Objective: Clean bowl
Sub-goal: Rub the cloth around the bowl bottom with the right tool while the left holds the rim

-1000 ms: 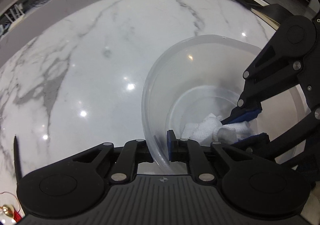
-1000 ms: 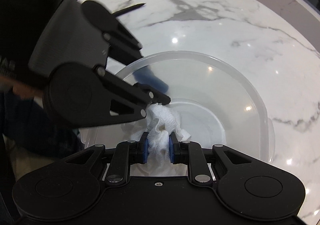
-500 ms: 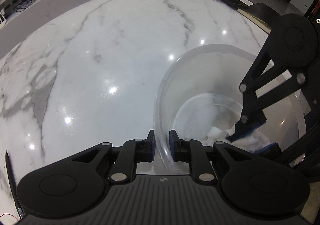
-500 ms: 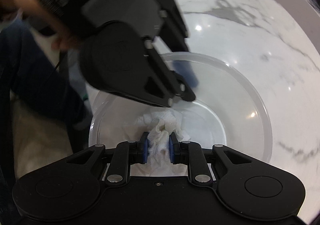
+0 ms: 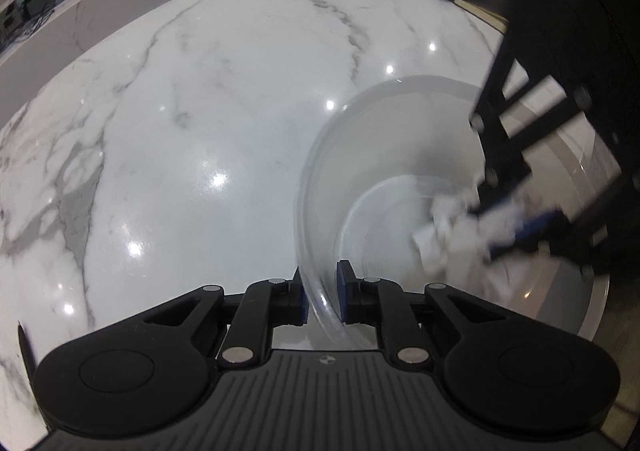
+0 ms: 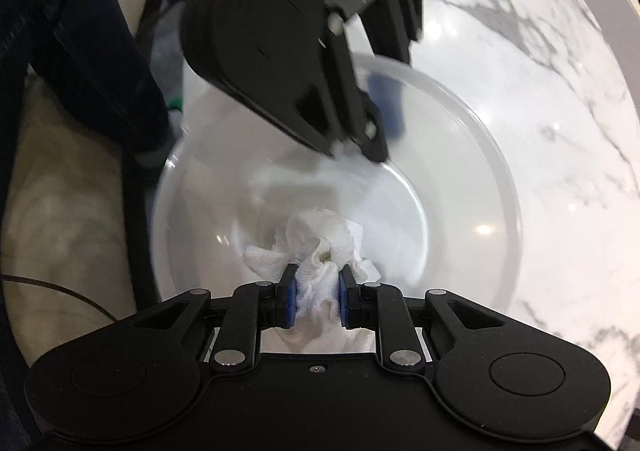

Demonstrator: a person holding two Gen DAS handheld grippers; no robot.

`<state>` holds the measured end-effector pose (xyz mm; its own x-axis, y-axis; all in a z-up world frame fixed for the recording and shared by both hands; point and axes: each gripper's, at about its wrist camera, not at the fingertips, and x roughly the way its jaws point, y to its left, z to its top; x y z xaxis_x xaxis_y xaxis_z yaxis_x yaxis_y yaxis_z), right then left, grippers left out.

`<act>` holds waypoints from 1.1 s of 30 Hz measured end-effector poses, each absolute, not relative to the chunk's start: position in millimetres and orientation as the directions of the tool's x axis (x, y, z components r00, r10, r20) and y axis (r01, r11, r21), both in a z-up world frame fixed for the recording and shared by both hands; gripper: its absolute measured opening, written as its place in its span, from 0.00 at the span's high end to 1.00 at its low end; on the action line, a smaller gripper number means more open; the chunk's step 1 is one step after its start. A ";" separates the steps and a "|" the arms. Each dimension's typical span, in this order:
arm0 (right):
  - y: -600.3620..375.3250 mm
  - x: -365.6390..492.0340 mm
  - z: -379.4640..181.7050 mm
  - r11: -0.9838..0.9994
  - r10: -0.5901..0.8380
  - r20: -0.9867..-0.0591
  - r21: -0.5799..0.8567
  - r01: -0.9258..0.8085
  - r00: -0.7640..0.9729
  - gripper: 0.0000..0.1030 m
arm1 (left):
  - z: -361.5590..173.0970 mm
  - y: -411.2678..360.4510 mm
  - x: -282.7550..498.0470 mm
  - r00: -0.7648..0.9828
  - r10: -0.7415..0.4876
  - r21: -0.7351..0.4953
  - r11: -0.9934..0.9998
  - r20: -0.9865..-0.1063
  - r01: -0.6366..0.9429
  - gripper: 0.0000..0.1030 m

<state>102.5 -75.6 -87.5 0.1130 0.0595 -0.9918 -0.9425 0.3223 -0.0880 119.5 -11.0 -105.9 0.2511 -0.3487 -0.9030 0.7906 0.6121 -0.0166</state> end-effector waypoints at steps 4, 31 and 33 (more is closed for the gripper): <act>-77.9 107.0 -88.9 0.297 0.033 -0.987 -0.143 -0.944 0.160 0.83 | -105.7 -13.6 118.7 0.251 -0.343 -0.009 0.607 -0.905 0.795 0.90; -59.2 112.7 -97.2 0.229 0.197 -0.920 -0.293 -0.928 0.339 0.83 | -106.0 -13.1 124.3 0.250 -0.350 -0.026 0.625 -0.903 0.781 0.90; -58.1 111.9 -96.5 0.233 0.209 -0.930 -0.253 -0.939 0.303 0.83 | -106.3 -13.0 124.8 0.249 -0.350 -0.026 0.624 -0.903 0.781 0.90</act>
